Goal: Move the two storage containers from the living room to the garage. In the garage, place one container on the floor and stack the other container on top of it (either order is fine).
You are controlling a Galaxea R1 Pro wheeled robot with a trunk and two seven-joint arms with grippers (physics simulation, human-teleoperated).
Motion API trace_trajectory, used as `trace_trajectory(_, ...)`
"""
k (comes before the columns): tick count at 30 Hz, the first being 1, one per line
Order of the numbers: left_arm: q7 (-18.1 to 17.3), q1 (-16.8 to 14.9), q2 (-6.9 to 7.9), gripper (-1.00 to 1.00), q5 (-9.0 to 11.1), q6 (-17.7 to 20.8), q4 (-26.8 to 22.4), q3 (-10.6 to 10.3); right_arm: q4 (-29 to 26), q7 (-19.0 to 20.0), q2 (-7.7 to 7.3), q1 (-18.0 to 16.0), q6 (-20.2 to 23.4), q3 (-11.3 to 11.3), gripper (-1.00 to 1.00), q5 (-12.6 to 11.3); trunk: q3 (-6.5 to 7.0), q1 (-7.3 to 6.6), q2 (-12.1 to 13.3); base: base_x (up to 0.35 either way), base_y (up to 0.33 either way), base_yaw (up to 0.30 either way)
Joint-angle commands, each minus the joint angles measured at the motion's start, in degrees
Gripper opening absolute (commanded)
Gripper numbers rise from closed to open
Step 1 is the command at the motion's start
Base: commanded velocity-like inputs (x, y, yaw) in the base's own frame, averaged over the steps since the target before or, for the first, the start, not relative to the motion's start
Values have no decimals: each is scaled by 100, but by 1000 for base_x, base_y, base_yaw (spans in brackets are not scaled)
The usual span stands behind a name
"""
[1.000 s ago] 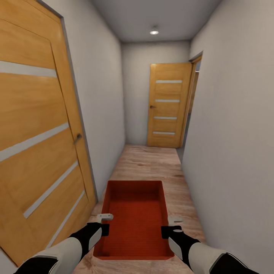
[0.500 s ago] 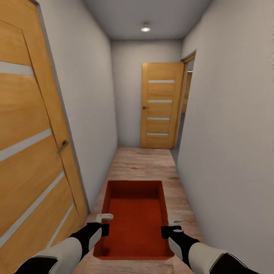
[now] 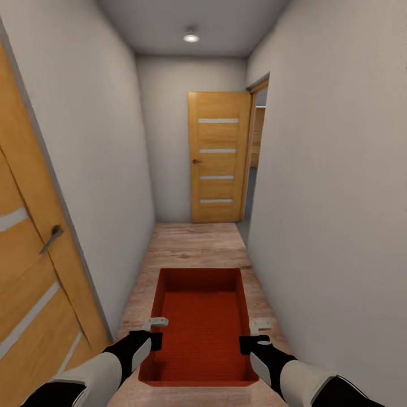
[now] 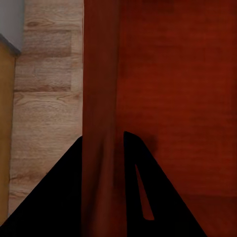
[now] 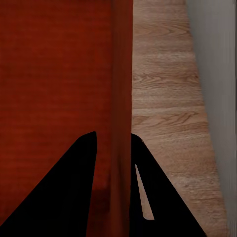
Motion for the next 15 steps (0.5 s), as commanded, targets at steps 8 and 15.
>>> trace_trajectory(8, 41, 1, -1, -100, -36, 39, -15, 65, -3, 16, 8, -7, -4, 77, -100, -55, -8, 6, -9, 321, 114, -30)
trace_trajectory(15, 41, 2, -1, -100, -38, 39, -15, 65, -6, 16, 2, -7, -4, 71, -100, -63, -8, 6, -9, 321, 114, 0)
